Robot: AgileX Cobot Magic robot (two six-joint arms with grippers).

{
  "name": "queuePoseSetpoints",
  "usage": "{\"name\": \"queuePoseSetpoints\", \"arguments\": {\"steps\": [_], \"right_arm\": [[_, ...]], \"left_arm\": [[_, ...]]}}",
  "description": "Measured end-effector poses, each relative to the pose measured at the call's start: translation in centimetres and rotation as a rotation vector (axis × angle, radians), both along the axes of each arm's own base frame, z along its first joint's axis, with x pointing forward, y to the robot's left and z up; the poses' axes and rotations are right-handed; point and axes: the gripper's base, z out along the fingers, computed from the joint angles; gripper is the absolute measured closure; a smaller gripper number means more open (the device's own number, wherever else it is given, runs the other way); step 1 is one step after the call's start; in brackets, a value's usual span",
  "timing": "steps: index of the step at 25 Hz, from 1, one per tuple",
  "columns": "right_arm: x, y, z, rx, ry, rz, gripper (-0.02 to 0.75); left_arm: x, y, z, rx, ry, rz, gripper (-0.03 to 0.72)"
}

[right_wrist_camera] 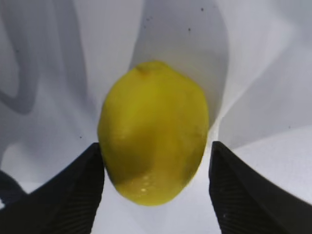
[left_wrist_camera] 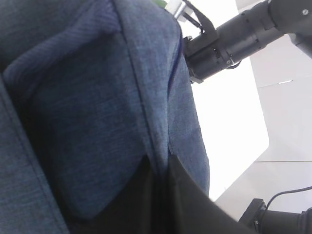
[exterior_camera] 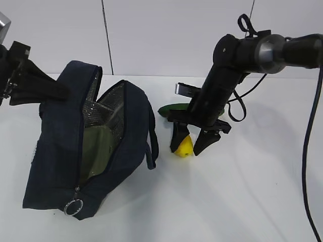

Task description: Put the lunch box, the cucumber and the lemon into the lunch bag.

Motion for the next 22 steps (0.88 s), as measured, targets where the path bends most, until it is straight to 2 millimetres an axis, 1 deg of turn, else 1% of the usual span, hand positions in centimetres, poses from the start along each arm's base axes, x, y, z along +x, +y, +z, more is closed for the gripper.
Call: {"name": "queuePoseSetpoints", "arguments": {"steps": [6,10,13,15,18,20,22], "right_arm": [[0.0,0.0,-0.1,0.004,0.001,-0.003,0.322],[0.0,0.1,0.0,0.013,-0.003,0.008,0.358],[0.1,0.2,0.2,0.027,-0.012,0.017,0.364],[0.5,0.4,0.8,0.046,-0.041,0.030,0.366],[1.3,0.8,2.3,0.073,-0.102,0.043,0.367],[1.6,0.9,3.6,0.088,-0.141,0.045,0.367],[1.9,1.0,5.5,0.106,-0.193,0.047,0.367]], "left_arm": [[0.0,0.0,0.0,0.000,0.000,0.000,0.680],[0.0,0.0,0.0,0.000,0.000,0.000,0.680],[0.0,0.0,0.0,0.002,-0.002,0.004,0.680],[0.1,0.1,0.0,0.006,-0.007,0.014,0.680],[0.4,0.2,-0.1,0.017,-0.019,0.036,0.680],[0.5,0.3,-0.1,0.026,-0.027,0.054,0.680],[0.7,0.4,-0.1,0.036,-0.038,0.074,0.680]]}}
